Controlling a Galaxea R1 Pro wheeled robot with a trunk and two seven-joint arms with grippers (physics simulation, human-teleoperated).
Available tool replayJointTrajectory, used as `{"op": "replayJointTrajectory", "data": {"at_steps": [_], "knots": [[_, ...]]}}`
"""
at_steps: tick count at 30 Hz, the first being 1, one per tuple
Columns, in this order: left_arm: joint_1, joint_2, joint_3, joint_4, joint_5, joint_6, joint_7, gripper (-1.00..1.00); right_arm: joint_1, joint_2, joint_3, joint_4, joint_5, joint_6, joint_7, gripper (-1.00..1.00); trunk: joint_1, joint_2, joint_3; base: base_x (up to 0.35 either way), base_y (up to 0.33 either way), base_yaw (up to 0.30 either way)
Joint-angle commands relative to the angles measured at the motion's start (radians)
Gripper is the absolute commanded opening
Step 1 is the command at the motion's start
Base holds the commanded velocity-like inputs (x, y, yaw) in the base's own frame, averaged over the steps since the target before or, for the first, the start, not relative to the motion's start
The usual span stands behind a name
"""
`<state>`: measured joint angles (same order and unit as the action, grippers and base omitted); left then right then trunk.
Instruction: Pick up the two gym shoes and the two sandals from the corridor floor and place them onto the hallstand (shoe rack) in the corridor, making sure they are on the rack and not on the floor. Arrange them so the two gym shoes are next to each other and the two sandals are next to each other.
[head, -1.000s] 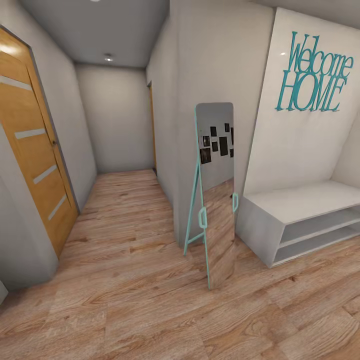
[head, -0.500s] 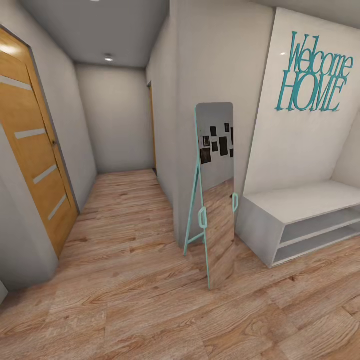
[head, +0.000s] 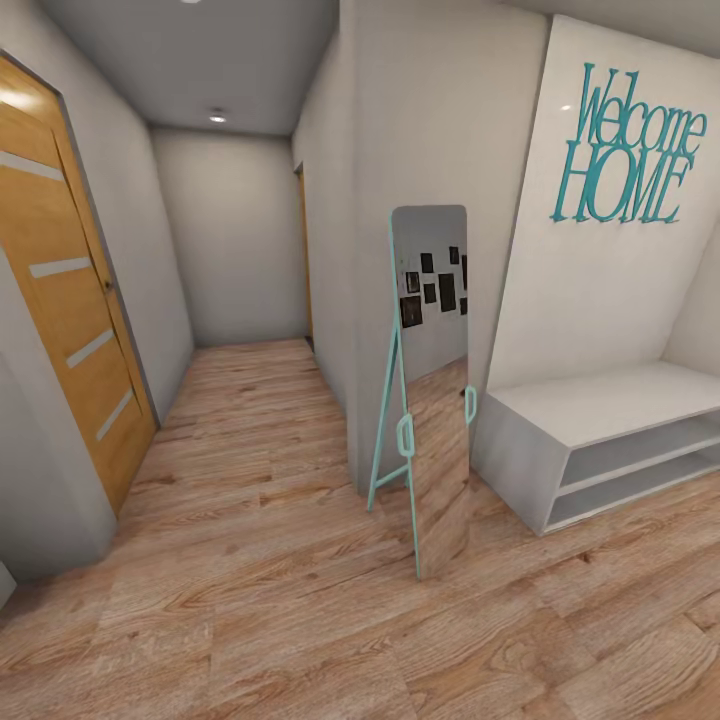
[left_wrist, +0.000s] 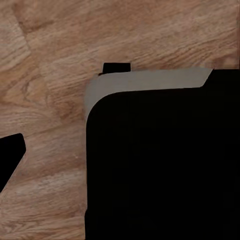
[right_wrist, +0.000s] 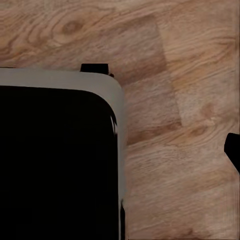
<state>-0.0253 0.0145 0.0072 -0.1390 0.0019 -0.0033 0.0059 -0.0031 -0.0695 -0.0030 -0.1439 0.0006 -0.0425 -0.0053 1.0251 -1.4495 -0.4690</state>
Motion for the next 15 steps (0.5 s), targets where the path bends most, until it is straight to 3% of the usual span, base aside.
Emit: {"op": "replayJointTrajectory", "data": {"at_steps": [1,6,7,15], "knots": [[-0.004,0.000,0.001,-0.006,0.000,0.000,0.002,1.00,0.000,-0.006,0.000,-0.006,0.000,-0.009,-0.001,1.00,0.000,0.000,-0.001,0.000,0.000,0.000],[-0.031,-0.005,0.004,-0.034,0.002,0.001,0.007,1.00,-0.001,-0.015,-0.001,-0.034,-0.002,-0.037,0.000,1.00,0.000,0.000,-0.001,0.000,0.000,0.000],[-0.062,-0.010,0.008,-0.265,0.002,-0.001,0.008,1.00,-0.005,-0.011,0.000,-0.285,-0.004,-0.077,0.000,1.00,0.000,0.000,-0.001,0.000,0.000,0.000],[-0.122,-0.014,0.014,-0.283,0.020,-0.071,-0.002,1.00,-0.017,-0.005,0.000,-0.373,-0.005,-0.170,0.001,1.00,0.000,0.000,-0.001,0.000,0.000,0.000]]}}
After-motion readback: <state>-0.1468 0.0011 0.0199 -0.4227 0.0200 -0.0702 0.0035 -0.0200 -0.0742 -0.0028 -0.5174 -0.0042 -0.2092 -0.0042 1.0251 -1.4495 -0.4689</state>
